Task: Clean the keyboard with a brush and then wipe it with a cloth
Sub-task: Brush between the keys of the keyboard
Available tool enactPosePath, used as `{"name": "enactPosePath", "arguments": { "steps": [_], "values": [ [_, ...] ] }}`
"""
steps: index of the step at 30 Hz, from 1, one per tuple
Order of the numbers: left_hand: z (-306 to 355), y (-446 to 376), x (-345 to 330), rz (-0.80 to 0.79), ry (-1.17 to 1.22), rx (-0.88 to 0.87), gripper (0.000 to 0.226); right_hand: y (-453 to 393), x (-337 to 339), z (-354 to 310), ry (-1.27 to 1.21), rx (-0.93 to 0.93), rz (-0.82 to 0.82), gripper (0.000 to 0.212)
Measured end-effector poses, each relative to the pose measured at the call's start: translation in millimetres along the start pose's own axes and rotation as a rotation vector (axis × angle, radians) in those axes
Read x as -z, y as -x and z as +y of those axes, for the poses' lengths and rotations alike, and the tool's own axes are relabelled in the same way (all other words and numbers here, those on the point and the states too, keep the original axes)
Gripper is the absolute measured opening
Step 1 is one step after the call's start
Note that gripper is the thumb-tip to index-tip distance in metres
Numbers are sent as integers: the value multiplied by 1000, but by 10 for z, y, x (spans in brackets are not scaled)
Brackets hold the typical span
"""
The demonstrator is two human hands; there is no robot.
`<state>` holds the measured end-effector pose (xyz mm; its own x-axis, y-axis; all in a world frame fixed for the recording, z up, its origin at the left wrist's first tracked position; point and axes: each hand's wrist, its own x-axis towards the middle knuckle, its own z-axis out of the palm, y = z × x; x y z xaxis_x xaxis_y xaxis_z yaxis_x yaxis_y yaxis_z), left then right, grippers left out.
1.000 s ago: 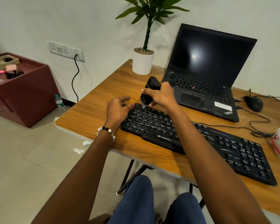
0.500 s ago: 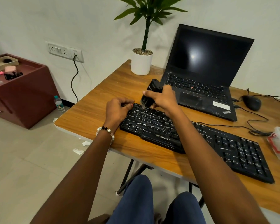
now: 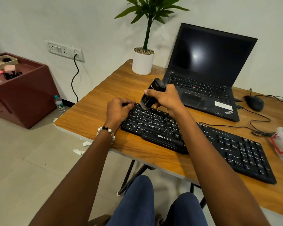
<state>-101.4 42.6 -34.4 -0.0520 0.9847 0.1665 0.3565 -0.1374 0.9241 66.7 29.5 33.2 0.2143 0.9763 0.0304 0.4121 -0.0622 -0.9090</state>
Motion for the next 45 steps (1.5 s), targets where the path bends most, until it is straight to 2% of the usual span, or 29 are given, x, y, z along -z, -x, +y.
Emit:
{"name": "enactPosePath", "arguments": {
  "steps": [4,8,13,17,22,25,30,34,39,42,45],
  "values": [
    [-3,-3,-6,4,-5,6,18,-18,29,29,233,8,119,44],
    [-1,0,-4,-2,13,13,17,39,83,30,-36,28,7,26],
    [19,4,-2,-2,16,25,18,6,81,92,197,37,128,37],
    [19,11,-6,0,11,23,18,73,110,61,74,4,24,35],
    [30,23,-1,2,6,28,18,52,164,66,189,11,117,38],
    [44,33,1,5,2,18,18,105,207,60,10,-5,34,25],
    [57,41,6,13,-6,8,19,90,195,95,205,13,116,39],
    [54,40,2,14,-4,8,18,150,211,124,-2,-7,26,27],
    [63,47,5,15,-11,-2,20,139,247,128,133,22,127,27],
    [58,46,-1,19,-15,-7,20,170,280,95,53,33,42,25],
    [54,40,-3,23,-25,-13,19,169,316,130,117,18,36,29]
  ]
}}
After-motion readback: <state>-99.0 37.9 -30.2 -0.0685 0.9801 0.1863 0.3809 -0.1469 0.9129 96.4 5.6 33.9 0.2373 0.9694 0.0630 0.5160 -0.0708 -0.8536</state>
